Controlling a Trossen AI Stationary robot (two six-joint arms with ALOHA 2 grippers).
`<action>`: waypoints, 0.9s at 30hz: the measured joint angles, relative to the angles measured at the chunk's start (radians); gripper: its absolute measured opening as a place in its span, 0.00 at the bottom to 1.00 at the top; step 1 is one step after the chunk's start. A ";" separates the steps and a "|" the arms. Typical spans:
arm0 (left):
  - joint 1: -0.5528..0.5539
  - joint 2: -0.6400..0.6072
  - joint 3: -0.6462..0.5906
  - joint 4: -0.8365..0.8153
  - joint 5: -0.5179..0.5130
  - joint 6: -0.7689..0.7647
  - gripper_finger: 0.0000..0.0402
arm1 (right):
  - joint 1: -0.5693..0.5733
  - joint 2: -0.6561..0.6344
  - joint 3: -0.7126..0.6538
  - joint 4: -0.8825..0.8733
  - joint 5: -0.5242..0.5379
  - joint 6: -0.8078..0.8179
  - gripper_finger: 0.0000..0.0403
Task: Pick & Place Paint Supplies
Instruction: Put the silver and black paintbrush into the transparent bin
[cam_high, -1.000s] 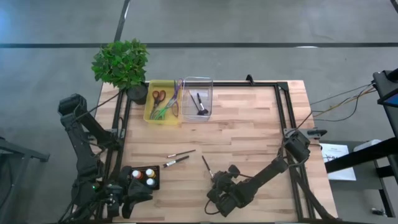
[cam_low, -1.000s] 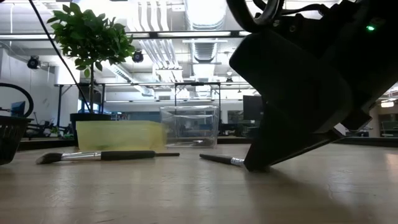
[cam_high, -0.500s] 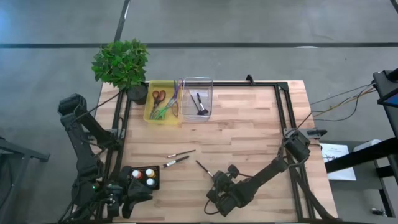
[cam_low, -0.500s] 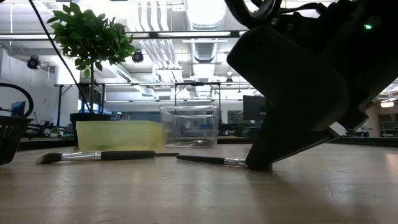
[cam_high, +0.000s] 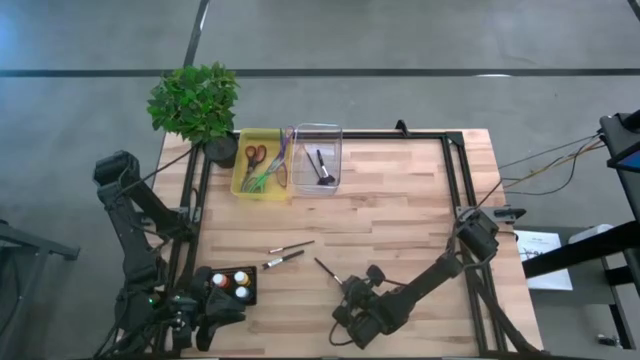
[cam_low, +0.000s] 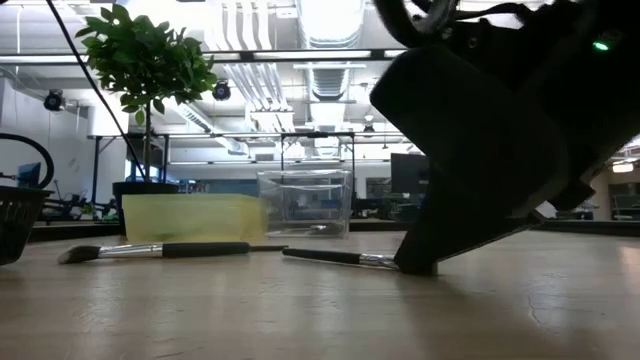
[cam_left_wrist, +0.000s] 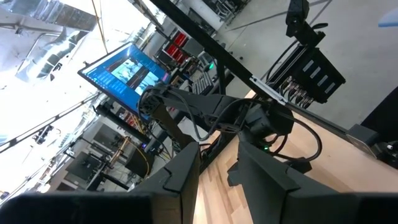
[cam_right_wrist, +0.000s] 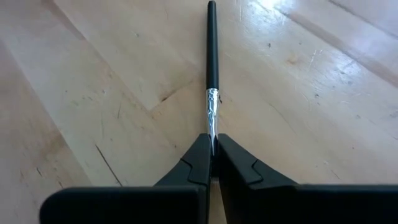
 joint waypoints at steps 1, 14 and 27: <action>0.000 0.000 0.000 0.000 0.000 0.000 0.29 | 0.007 0.000 0.000 -0.001 0.019 0.001 0.02; 0.000 0.000 0.000 0.000 0.001 0.000 0.29 | -0.007 -0.244 -0.026 -0.193 0.308 -0.132 0.02; 0.000 0.000 0.000 -0.001 -0.002 -0.005 0.29 | -0.446 -0.627 -0.178 0.000 0.297 -0.715 0.01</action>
